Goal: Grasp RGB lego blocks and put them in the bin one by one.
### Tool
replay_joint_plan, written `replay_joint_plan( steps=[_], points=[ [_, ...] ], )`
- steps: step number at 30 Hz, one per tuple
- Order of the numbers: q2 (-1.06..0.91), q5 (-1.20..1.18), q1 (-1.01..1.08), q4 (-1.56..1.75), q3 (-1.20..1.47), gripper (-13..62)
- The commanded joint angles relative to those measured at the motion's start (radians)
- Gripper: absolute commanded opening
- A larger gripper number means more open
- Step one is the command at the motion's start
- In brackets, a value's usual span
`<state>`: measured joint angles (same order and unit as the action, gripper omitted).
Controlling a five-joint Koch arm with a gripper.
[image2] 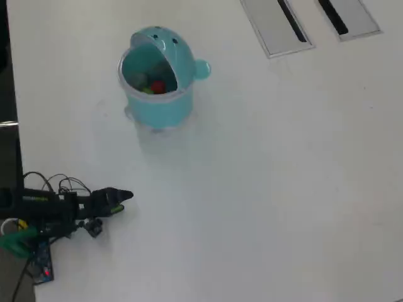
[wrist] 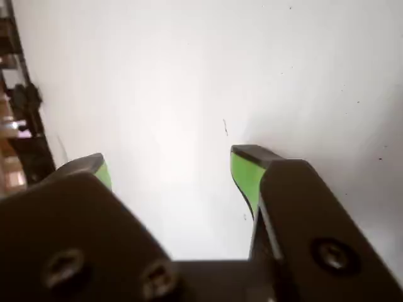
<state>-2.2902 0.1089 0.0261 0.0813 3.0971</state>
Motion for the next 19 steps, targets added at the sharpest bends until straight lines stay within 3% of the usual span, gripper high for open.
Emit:
replay_joint_plan(
  steps=[1,19],
  points=[
    [-0.058,0.002,0.000,-0.058,0.074,34.9],
    [-0.058,-0.020,-0.002,-0.072,0.074,34.6]
  ],
)
